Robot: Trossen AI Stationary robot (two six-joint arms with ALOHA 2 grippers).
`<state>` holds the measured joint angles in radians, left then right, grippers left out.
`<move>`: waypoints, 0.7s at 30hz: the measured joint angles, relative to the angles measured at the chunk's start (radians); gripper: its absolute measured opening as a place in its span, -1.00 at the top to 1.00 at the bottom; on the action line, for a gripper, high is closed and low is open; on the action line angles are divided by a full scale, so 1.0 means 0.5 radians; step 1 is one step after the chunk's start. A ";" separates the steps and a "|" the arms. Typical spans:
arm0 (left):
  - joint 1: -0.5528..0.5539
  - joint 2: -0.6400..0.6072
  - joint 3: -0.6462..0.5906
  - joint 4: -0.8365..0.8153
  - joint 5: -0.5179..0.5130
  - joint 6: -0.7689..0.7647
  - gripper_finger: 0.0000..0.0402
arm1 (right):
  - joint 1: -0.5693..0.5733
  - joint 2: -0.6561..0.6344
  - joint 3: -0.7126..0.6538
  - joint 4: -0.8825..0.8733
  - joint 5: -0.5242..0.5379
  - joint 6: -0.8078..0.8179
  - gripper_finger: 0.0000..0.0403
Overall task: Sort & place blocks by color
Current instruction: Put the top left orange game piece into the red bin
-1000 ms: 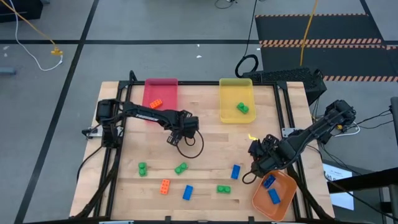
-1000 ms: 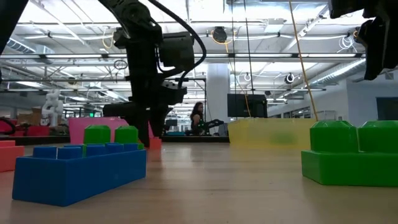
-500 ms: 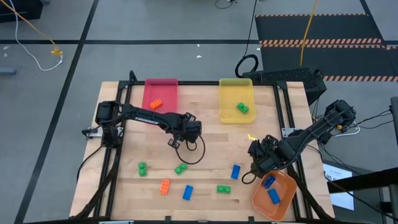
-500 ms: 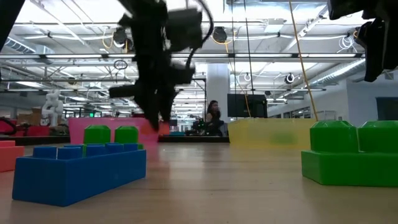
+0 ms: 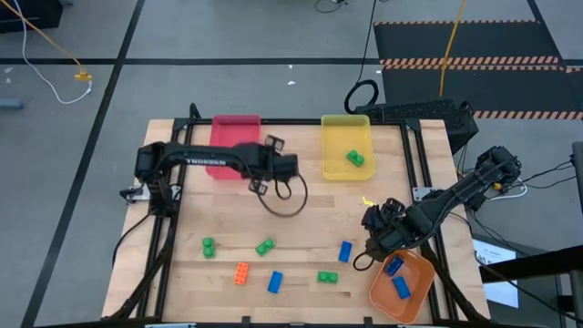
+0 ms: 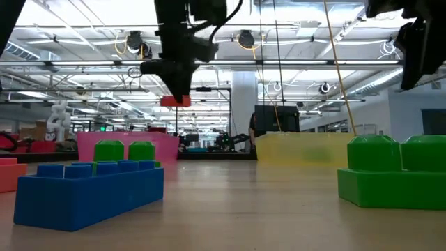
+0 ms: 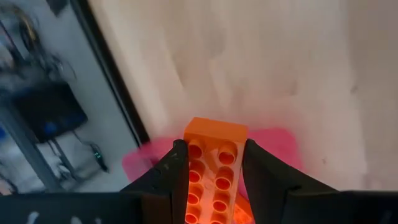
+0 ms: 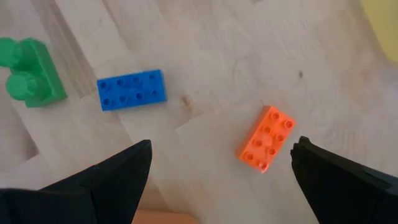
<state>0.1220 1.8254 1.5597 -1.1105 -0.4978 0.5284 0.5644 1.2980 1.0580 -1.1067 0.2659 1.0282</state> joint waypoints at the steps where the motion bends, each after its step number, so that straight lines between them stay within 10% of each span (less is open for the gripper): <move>1: 0.048 -0.023 -0.023 -0.001 0.007 -0.019 0.39 | 0.000 -0.001 0.000 0.012 0.044 -0.013 -0.83; 21: 0.860 -0.474 -0.831 0.297 0.367 -0.319 0.38 | -0.057 -0.001 -0.126 0.074 0.094 -0.074 -0.83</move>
<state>0.5520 1.5883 1.1441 -0.9622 -0.3144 0.3688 0.5359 1.2976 0.9951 -1.0698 0.3129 0.9914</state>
